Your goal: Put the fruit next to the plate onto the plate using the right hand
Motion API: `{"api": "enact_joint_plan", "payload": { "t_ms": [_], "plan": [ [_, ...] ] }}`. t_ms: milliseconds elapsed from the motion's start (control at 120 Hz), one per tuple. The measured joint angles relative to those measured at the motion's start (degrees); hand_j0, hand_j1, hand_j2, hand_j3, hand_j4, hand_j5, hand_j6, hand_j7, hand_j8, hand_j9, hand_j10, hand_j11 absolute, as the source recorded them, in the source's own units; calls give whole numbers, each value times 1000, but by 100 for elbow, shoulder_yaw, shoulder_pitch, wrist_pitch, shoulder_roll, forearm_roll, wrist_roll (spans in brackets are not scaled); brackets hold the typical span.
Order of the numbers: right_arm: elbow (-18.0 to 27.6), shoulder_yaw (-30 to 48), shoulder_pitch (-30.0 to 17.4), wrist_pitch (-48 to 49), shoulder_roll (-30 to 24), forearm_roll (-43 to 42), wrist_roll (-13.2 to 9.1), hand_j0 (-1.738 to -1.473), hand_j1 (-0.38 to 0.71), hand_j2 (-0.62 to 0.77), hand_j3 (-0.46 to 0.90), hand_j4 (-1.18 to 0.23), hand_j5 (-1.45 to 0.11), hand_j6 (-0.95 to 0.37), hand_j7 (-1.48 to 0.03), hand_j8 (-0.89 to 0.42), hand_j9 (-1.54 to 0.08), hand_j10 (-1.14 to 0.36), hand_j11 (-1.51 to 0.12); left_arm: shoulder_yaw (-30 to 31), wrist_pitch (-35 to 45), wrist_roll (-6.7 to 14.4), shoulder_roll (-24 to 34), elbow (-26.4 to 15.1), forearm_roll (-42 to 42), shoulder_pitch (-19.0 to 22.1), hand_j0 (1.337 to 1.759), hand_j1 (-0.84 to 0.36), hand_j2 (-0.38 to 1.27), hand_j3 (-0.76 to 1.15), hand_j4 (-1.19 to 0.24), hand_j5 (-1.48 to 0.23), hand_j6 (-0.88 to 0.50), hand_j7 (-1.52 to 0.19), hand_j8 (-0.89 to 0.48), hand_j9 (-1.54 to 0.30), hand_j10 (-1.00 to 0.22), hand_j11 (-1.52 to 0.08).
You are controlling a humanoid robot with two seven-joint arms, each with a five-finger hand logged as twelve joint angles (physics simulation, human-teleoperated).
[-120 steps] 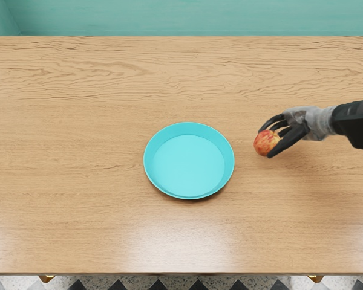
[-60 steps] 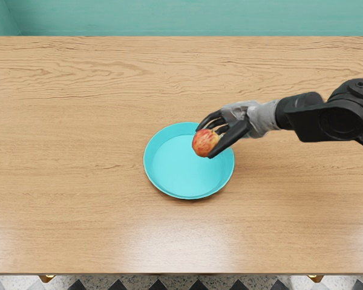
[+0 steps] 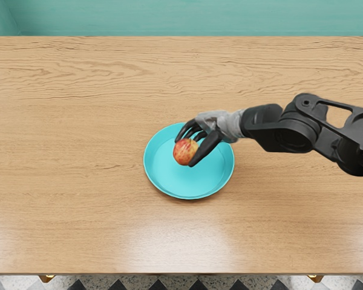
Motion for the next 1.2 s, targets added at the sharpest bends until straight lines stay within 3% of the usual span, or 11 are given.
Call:
{"api": "enact_joint_plan", "payload": {
  "t_ms": [250,425,725,892,1017,1200],
  "plan": [
    [-4,-15,-38,-80,21,-145,2,-1657,-62,10,0,-264,-389,-218,-381,-234,-381,-292,-381,0,0,0,0,0,0,0,1658,53,50,0,-247,-321,-247,-321,-247,-321,-247,-321],
    [31,238,-44,279,-233,347,2,-1657,-196,-1,0,-139,-200,-120,-196,-126,-196,-151,-196,0,0,0,0,0,0,0,1658,53,50,0,-247,-321,-247,-321,-247,-321,-247,-321],
    [114,750,-157,2282,-2097,3112,2,-1658,-272,-7,0,-67,-91,-63,-90,-64,-91,-70,-91,0,0,0,0,0,0,0,1658,53,50,0,-247,-321,-247,-321,-247,-321,-247,-321],
    [-302,763,-515,2729,-2968,4584,2,-1658,-285,-8,0,-54,-73,-52,-73,-53,-73,-56,-73,0,0,0,0,0,0,0,1658,53,50,0,-247,-321,-247,-321,-247,-321,-247,-321],
    [-567,745,-780,2809,-3297,5203,2,-1658,-289,-8,0,-49,-66,-47,-66,-48,-66,-50,-66,-1,0,0,0,0,0,0,1658,53,50,0,-247,-321,-247,-321,-247,-321,-247,-321],
    [-691,744,-920,2838,-3393,5469,2,-1658,-292,-9,0,-44,-62,-43,-62,-44,-62,-45,-62,-1,0,0,0,0,0,-8,1658,53,50,0,-247,-321,-247,-321,-247,-321,-247,-321]
  ]
}}
